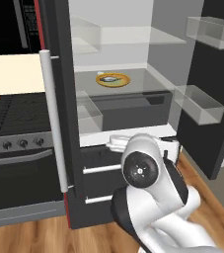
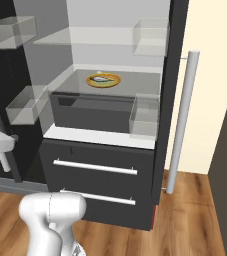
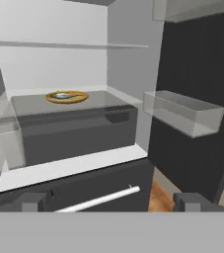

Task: Retrieve the fish from the fridge and place it on the saucepan with marinade on the stove.

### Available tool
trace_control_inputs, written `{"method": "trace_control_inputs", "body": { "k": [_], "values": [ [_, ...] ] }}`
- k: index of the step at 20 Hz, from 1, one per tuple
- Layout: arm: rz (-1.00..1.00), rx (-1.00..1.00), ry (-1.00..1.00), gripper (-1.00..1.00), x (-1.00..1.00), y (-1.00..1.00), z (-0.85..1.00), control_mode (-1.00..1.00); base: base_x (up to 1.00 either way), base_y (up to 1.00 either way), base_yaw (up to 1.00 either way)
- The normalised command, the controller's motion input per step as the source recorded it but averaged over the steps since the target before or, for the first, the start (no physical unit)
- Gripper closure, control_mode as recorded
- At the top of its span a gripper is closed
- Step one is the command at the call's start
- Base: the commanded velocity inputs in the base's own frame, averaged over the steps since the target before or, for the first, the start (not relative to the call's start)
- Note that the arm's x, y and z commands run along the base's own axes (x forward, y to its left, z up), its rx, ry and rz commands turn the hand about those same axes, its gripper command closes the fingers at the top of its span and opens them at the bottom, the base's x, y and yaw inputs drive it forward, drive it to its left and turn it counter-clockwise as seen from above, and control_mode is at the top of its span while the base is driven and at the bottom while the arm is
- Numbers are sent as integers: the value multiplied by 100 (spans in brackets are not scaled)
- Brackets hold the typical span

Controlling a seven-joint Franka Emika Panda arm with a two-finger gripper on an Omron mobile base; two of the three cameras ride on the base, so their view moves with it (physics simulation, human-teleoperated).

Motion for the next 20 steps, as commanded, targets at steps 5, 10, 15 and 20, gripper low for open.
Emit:
{"method": "trace_control_inputs", "body": {
  "k": [5,10,15,20],
  "values": [
    [23,-9,4,-100,19,-32,1,-100,0,0,0],
    [23,-11,5,-100,13,-33,0,-100,0,0,0],
    [20,-12,4,-100,8,-7,1,-100,0,0,0],
    [8,-1,-11,-100,0,-1,0,-100,0,0,0]
  ]
}}
